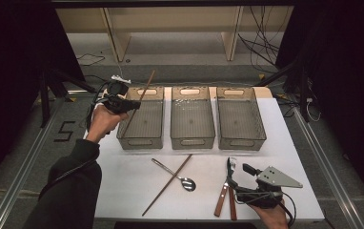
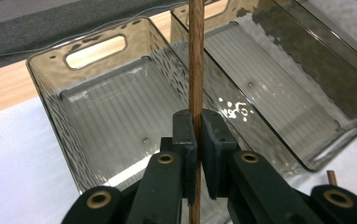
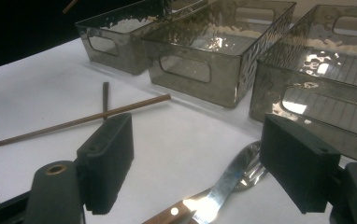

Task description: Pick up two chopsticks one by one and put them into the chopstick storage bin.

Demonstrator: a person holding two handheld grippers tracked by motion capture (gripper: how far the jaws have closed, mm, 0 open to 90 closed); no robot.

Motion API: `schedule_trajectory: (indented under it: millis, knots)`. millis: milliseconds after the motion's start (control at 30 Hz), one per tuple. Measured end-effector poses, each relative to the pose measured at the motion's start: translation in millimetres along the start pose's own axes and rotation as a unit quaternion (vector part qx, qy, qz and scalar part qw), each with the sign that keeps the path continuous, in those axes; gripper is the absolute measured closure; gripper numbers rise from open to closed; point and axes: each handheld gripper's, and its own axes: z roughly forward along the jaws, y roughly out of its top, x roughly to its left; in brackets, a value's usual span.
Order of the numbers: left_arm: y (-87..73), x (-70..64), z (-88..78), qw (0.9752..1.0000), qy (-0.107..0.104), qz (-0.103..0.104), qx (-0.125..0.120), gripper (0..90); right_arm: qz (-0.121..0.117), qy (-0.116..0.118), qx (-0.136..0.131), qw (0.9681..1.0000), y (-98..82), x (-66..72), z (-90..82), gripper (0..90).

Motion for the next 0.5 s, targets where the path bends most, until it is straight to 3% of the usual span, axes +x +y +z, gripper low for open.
schedule_trajectory:
  millis: [267, 500]
  knots:
    - [5.6, 10.4, 11.6, 0.9999, 0.013, -0.001, 0.001, 84.4, 0.001, 0.002, -0.003, 1.0, 0.3, 0.4, -0.4, 26.9]
    - [5.1, 20.5, 24.7, 0.9995, 0.029, -0.013, 0.0, 84.4, 0.001, 0.003, -0.003, 1.0, 0.1, 0.0, -0.6, 26.8]
